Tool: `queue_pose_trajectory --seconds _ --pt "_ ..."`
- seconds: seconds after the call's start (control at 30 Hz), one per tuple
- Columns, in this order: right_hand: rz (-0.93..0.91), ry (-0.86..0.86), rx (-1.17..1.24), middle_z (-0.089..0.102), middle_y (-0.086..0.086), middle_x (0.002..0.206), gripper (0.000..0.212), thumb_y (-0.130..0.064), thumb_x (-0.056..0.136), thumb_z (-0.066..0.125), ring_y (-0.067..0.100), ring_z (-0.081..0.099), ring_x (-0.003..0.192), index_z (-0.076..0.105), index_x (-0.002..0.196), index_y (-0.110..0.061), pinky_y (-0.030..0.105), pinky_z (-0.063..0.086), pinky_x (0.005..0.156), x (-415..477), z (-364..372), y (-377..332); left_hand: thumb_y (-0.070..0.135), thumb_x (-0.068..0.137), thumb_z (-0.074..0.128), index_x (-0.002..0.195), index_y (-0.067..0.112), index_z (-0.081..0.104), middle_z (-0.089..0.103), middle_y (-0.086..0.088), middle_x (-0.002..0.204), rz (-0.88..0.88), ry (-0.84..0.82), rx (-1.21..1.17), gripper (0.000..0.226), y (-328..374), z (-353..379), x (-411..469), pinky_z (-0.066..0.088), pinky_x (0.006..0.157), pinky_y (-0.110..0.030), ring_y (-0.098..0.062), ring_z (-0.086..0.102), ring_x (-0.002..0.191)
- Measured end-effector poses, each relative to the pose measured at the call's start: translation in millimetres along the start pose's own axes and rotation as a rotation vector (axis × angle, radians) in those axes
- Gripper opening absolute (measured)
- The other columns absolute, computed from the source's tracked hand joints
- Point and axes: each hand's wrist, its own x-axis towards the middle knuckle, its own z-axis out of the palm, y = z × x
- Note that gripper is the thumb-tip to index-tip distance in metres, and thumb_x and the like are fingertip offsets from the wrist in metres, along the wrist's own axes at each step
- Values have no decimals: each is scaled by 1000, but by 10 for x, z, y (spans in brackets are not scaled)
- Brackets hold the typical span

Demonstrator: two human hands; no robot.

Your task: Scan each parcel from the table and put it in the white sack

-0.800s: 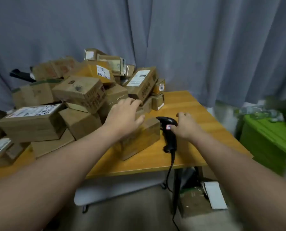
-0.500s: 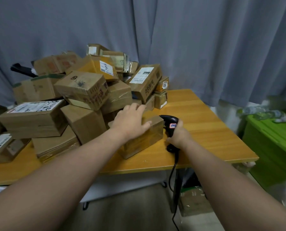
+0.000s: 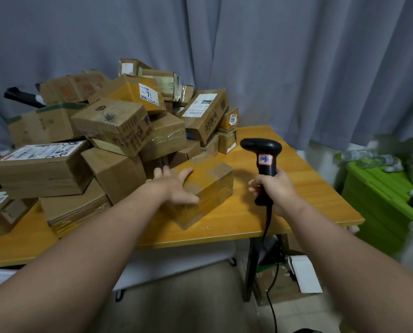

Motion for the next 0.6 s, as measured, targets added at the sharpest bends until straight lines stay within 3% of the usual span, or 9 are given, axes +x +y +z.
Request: queue_pose_trajectory --seconds 0.17,0.3,0.37,0.47,0.5,0.57,0.6 --pt "-1 51 109 59 3 73 17 -12 88 65 14 54 62 55 100 -17 27 47 61 -299 -16 150 63 74 64 147 47 5 18 -13 149 64 92 -157 96 -37 122 -207 30 106 -49 -37 18 133" --pt "-61 89 199 51 2 73 17 -20 88 68 15 50 66 58 101 -13 29 44 59 -535 -2 187 66 60 66 142 53 12 28 -4 141 163 274 -646 99 -43 156 -526 30 104 -44 -30 25 130" --pt "-88 -12 306 55 3 77 20 -22 82 74 16 55 69 60 95 -15 32 46 61 -702 54 74 63 60 72 135 59 19 34 3 140 290 304 -947 92 -48 69 -751 34 108 -45 -24 33 131" --pt "-126 -340 442 67 8 94 46 -31 59 89 20 66 90 64 93 -14 39 53 83 -931 248 -111 47 66 79 131 52 30 51 10 130 495 222 -1255 81 -146 20 -1151 47 98 -35 -11 55 116" --pt "-154 -431 453 68 7 94 45 -31 56 90 19 66 90 66 90 -13 37 54 85 -1037 350 -180 47 69 76 130 48 35 55 11 128 529 193 -1317 74 -222 33 -1262 50 94 -33 -10 59 112" --pt "-228 -522 442 69 0 81 13 -21 67 79 13 67 78 68 72 -17 26 56 73 -1236 575 -287 51 80 66 124 44 43 59 8 127 506 223 -1420 51 -437 68 -1466 52 92 -35 -12 61 111" --pt "-275 -535 422 71 -3 78 8 -13 71 72 11 68 75 69 69 -20 22 55 68 -1321 696 -329 50 85 59 120 46 44 60 10 126 475 273 -1453 38 -569 82 -1563 52 93 -34 -10 61 111"
